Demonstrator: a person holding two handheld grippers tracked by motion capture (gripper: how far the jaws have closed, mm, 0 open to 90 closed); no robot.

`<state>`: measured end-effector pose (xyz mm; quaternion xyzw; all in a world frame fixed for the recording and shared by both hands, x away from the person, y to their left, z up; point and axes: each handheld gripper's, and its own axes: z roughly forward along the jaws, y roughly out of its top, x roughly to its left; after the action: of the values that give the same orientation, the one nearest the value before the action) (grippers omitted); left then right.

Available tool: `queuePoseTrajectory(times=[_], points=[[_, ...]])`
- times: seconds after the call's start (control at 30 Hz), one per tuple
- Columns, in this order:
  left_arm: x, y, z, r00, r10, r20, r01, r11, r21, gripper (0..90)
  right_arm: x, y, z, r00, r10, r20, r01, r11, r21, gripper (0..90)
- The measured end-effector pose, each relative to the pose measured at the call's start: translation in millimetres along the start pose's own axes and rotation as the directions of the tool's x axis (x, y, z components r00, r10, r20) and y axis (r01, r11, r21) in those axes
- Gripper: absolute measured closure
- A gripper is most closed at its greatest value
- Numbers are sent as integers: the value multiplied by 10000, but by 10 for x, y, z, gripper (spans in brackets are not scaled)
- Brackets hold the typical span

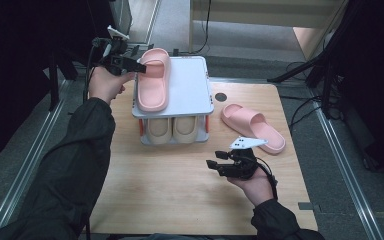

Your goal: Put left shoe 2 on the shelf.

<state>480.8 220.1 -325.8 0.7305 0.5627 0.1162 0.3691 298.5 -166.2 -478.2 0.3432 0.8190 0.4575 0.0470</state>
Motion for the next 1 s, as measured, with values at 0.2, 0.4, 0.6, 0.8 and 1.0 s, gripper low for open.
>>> queuePoseTrajectory(times=[0.2,0.4,0.6,0.8,1.0], points=[[-6,-28,-112,9997,202,156,-201,9998,-80,553,-5,25,-54,9999,-76,138,81,9994,-333,482],[14,-81,-266,9988,313,371,-300,9990,-343,512,-39,39,-111,9996,-42,289,55,9990,-439,484],[85,-168,-383,9979,295,582,-265,9983,-510,479,-117,55,-206,9983,-28,586,61,9984,-558,490],[128,-360,-465,9919,315,1230,-240,9978,-618,451,-218,89,-313,9963,42,861,20,9974,-724,502],[159,-521,-513,9923,403,1175,-326,9972,-666,424,-355,110,-356,9949,203,989,-135,9975,-689,584]])
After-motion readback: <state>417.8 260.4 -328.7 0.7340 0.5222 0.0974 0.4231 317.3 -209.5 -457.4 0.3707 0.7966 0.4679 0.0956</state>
